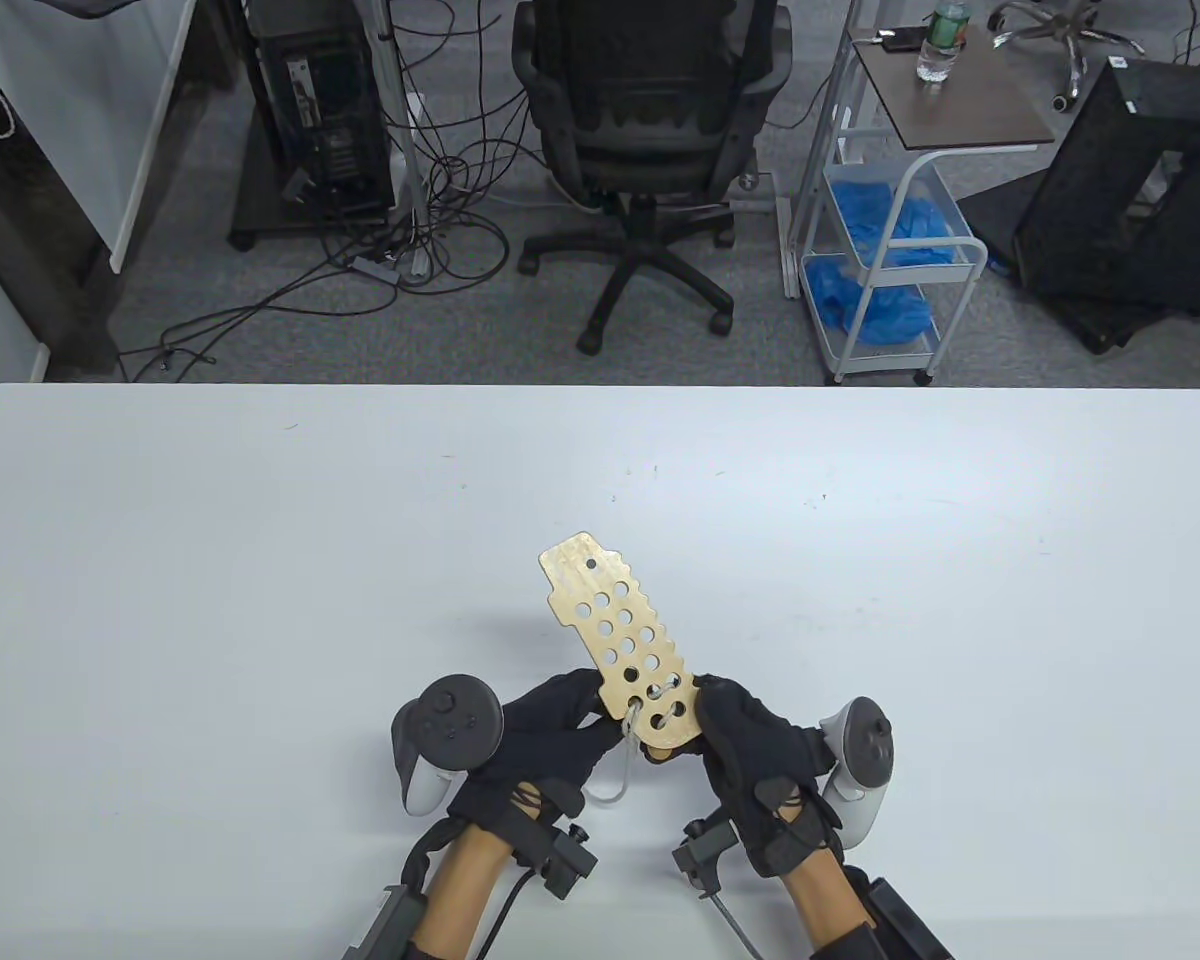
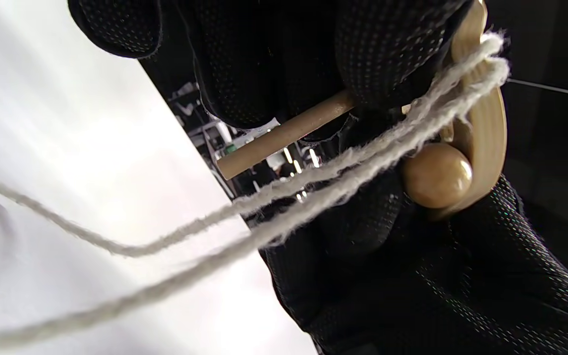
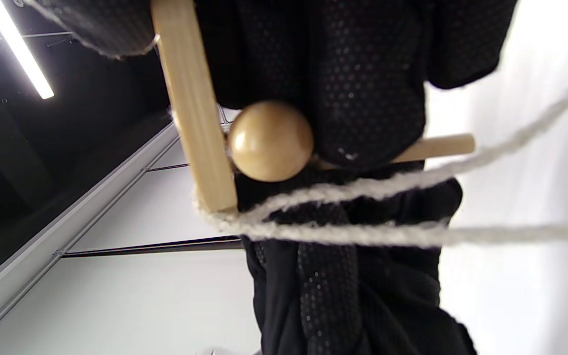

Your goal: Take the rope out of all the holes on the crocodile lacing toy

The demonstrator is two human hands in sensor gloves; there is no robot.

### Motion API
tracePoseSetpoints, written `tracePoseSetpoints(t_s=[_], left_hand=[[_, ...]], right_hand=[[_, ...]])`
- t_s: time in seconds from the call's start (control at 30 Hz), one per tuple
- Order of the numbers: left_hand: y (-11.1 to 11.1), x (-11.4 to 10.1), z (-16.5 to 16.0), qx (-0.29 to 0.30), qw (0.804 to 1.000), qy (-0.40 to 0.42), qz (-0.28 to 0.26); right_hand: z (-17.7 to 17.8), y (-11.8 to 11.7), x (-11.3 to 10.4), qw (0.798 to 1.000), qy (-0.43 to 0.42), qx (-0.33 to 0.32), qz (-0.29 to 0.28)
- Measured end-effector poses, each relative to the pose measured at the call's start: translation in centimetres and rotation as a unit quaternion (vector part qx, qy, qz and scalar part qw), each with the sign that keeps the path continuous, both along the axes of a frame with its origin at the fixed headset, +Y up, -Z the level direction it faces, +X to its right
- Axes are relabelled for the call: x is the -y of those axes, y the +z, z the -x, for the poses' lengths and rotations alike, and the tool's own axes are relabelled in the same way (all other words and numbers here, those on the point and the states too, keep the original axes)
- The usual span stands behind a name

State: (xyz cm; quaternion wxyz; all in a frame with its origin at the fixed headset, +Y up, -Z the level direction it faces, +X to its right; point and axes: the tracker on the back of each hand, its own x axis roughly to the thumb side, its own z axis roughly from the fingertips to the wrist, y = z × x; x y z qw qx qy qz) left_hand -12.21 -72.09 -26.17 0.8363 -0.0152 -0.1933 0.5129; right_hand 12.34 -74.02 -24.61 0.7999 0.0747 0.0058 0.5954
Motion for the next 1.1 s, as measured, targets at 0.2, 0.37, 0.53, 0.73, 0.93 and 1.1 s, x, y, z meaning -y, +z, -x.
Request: tracePoseSetpoints(t_s=[0.2,0.37,0.53,0.73,0.93,1.1], left_hand=[[-0.1,-0.2,0.6,-0.024,1.000,0.000,-0.005],[-0.2,-0.3,1.0,-0.041,0.999,-0.023,-0.011],[-0.3,-0.2,1.9,-0.073,0.997,-0.033,-0.006],[-0.5,0.1,3.4,-0.145,0.988,-0.056,-0.002],[-0.7,0.4,5.1,-0.201,0.978,-0.060,0.001],[-1.0,0.8,6.1,-0.218,0.975,-0.046,0.016]], right_hand=[[-0.9,-0.1,0.2,1.000,0.003,0.025,0.013],[-1.6,-0.2,0.4,0.999,0.006,0.043,0.023],[-2.5,-0.2,0.7,0.995,0.028,0.075,0.053],[-4.0,-0.3,1.3,0.987,0.049,0.122,0.096],[-5.9,-0.3,1.8,0.977,0.040,0.161,0.134],[-7.1,-0.4,2.1,0.972,0.019,0.177,0.153]])
